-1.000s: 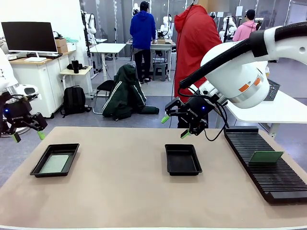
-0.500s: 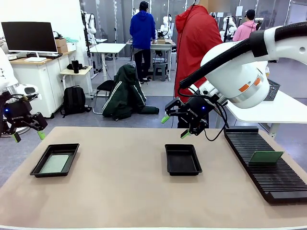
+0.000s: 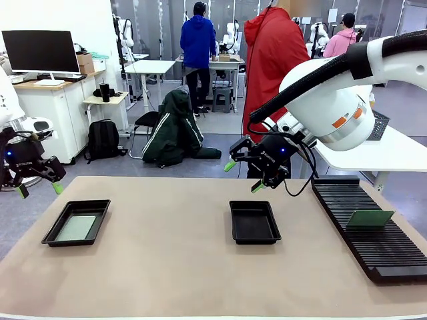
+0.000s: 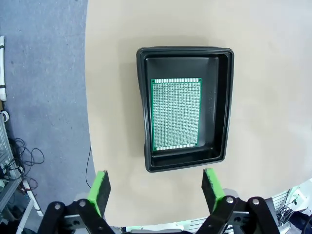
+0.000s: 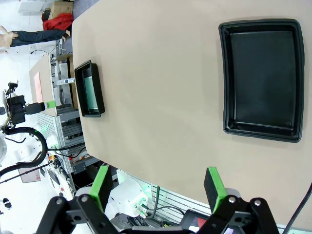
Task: Inspect and transfer BCBs to ESD trays.
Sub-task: Pick up the Blank PCB from the PCB Rack and place it in the right ESD tray.
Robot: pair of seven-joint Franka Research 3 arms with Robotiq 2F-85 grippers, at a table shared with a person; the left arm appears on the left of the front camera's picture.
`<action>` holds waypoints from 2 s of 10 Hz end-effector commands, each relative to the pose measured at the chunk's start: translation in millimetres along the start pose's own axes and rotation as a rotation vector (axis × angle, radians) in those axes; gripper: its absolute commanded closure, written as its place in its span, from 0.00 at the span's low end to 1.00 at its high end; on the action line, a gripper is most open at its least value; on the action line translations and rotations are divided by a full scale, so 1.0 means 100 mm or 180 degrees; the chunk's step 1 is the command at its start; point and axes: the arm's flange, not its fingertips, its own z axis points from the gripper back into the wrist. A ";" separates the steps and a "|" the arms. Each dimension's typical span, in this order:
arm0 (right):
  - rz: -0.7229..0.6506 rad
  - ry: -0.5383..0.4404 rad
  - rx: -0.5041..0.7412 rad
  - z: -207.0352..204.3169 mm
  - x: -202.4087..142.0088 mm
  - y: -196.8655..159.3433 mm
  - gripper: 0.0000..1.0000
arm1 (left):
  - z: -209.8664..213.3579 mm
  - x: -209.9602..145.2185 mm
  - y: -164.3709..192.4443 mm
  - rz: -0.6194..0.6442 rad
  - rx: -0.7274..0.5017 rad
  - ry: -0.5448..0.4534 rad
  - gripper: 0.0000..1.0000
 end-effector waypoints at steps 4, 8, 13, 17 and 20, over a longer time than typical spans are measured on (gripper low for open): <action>0.0000 0.0000 0.0000 0.00 0.00 0.00 0.00 | -0.02 0.00 0.01 -0.0013 0.0006 -0.0008 0.00; 0.1351 0.0111 -0.0271 1.06 -0.31 -0.37 0.00 | -0.02 0.00 0.01 -0.0013 0.0006 -0.0008 0.00; 0.2926 0.0338 -0.1057 3.17 -0.45 -0.94 0.00 | -0.02 0.00 0.01 -0.0013 0.0006 -0.0008 0.00; 0.4325 0.0720 -0.1253 4.02 -0.46 -1.28 0.00 | -0.02 0.00 0.01 -0.0013 0.0006 -0.0008 0.00; 0.5156 0.0900 -0.1340 4.19 -0.42 -1.37 0.00 | -0.02 0.00 0.01 -0.0013 0.0006 -0.0008 0.00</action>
